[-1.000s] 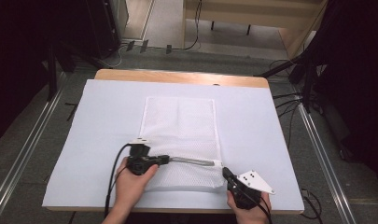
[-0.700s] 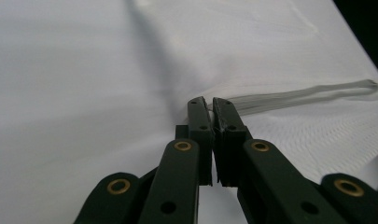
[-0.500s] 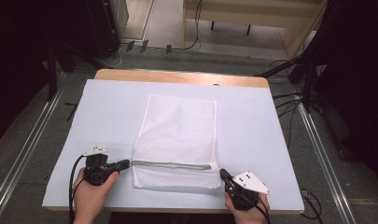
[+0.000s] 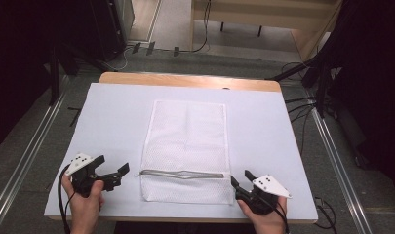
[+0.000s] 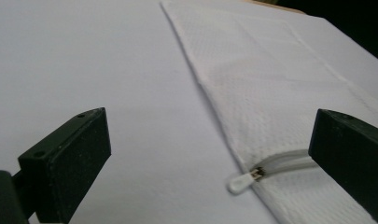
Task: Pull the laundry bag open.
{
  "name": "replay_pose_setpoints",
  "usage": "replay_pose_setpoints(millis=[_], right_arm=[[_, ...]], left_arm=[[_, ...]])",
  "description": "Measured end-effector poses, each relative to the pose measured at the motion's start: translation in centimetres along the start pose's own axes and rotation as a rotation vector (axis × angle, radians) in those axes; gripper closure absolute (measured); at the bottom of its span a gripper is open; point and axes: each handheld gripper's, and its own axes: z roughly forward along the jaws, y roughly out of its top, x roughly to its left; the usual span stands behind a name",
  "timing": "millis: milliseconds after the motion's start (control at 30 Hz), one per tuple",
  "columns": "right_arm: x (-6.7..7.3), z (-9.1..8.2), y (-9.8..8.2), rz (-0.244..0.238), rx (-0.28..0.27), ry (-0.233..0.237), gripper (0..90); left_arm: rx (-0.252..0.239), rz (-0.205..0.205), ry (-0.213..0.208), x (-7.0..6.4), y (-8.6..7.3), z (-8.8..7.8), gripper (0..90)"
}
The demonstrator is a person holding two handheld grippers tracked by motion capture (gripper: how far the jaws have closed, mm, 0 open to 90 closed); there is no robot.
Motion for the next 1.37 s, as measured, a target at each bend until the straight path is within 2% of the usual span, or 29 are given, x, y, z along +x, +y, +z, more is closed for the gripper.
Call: replay_pose_setpoints(millis=[33, 133, 200, 267, 333, 433, 500, 633, 767, 1000, 1367], right_arm=[[-0.6, -0.3, 0.3, -0.01, -0.014, 0.002, 36.0], [-2.0, -0.9, 0.8, -0.032, -0.028, -0.013, 27.2], [-3.0, -1.1, 0.9, -0.025, -0.02, -0.02, 23.0], [-4.2, -1.3, 0.9, 0.001, -0.009, -0.049, 19.6], [-5.3, -1.5, 0.8, 0.023, -0.006, -0.056, 18.1], [-7.3, -2.0, 0.9, 0.069, -0.015, -0.07, 15.8], [-8.4, -2.3, 0.9, 0.082, -0.017, -0.078, 15.8], [-10.4, -2.9, 0.6, 0.093, -0.021, -0.099, 15.8], [-11.7, -3.2, 0.3, 0.09, -0.023, -0.13, 15.8], [-12.9, -3.6, -0.1, 0.117, -0.024, -0.159, 15.9], [-12.5, -3.3, -0.1, 0.1, -0.014, -0.16, 15.8]], left_arm=[[-0.001, 0.007, -0.007, 0.2, 0.0, 0.0, 0.0], [-0.002, 0.039, 0.009, 0.6, 0.0, -0.1, 0.0], [0.0, 0.066, 0.029, 0.6, -0.1, -0.1, 0.0], [-0.003, 0.096, 0.03, 0.8, -0.1, -0.2, 0.0], [-0.013, 0.119, 0.031, 1.0, -0.1, -0.3, 0.0], [-0.015, 0.131, 0.046, 1.6, 0.0, -0.5, 0.0], [-0.018, 0.126, 0.046, 2.1, 0.0, -0.6, 0.0], [-0.02, 0.143, 0.055, 2.8, 0.0, -0.8, 0.0], [-0.025, 0.159, 0.049, 3.7, 0.1, -1.2, 0.0], [-0.04, 0.134, 0.07, 4.8, 0.1, -1.7, 0.0], [-0.028, 0.151, 0.06, 4.5, 0.2, -1.4, 0.0]])
